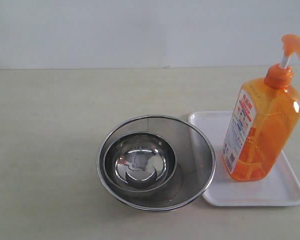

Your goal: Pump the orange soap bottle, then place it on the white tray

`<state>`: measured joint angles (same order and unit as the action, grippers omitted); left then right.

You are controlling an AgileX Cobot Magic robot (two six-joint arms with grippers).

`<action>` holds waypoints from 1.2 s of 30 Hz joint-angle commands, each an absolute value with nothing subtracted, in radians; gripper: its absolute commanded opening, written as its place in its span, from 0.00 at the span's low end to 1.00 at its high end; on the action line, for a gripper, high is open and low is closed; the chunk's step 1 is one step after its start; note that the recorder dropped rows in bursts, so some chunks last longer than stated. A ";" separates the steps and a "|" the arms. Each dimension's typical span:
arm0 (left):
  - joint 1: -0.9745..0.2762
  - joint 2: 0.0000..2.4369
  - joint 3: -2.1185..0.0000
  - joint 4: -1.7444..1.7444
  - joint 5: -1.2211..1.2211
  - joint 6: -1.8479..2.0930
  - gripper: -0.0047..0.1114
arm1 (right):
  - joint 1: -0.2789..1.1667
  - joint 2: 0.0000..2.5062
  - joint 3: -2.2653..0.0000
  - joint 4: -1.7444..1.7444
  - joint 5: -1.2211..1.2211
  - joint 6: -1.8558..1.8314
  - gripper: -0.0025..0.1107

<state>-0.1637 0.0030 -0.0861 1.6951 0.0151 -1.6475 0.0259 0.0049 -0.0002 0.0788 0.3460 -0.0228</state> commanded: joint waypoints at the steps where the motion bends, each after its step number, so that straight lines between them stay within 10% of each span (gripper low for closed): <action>1: -0.162 0.000 -0.084 1.453 -0.011 -1.505 0.08 | 0.021 0.000 0.000 0.072 0.333 -0.024 0.02; 13: -0.162 0.000 -0.029 0.049 0.032 0.099 0.08 | 0.021 0.000 0.000 0.072 0.333 -0.024 0.02; 36: -0.087 0.000 0.000 -0.214 0.315 0.082 0.08 | 0.021 0.000 0.000 0.072 0.333 -0.022 0.02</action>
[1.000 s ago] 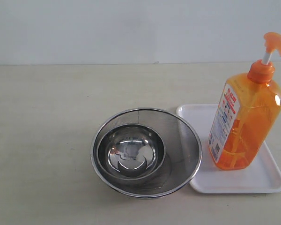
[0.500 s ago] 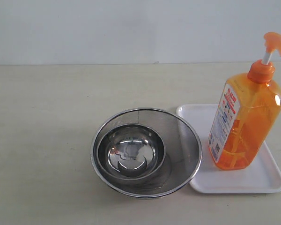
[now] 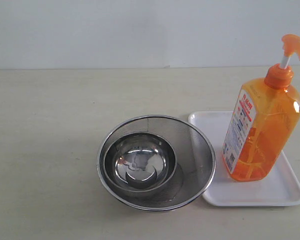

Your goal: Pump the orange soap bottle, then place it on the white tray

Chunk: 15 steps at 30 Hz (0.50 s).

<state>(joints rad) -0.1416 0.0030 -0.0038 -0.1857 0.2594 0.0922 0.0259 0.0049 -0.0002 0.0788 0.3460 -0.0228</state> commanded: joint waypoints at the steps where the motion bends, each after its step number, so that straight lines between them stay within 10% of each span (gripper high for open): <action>1: -0.071 0.000 0.000 -0.214 0.314 0.082 0.08 | 0.021 0.000 0.000 0.072 0.333 -0.022 0.02; 15: 0.001 0.000 0.000 -0.214 0.314 0.082 0.08 | 0.021 0.000 0.000 0.072 0.333 -0.022 0.02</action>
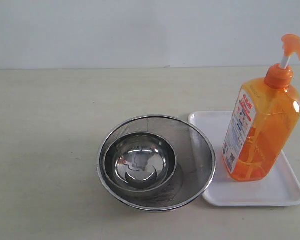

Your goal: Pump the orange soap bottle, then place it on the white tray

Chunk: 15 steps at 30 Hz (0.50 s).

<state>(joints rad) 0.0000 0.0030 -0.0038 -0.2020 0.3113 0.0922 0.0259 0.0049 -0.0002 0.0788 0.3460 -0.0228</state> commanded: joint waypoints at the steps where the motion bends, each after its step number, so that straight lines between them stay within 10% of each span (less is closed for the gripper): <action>1: 0.001 0.000 0.000 -0.214 0.314 0.082 0.08 | 0.021 0.000 0.000 0.072 0.333 -0.022 0.02; 15: 0.001 0.000 0.000 -0.163 0.311 0.077 0.08 | 0.021 0.000 0.000 0.072 0.333 -0.022 0.02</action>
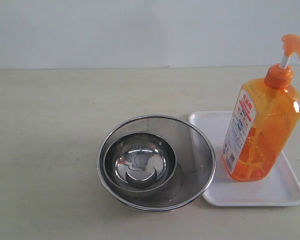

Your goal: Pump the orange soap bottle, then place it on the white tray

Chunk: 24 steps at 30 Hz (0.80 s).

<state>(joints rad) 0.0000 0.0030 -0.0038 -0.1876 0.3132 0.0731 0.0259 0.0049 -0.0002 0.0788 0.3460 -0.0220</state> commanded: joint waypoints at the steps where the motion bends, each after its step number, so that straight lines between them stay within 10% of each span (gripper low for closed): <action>1: 0.001 0.000 0.000 -0.163 0.311 0.059 0.08 | 0.021 0.000 0.000 0.072 0.333 -0.022 0.02; 24: 0.001 0.000 0.000 -0.142 0.311 0.011 0.08 | 0.021 0.000 0.000 0.072 0.333 -0.022 0.02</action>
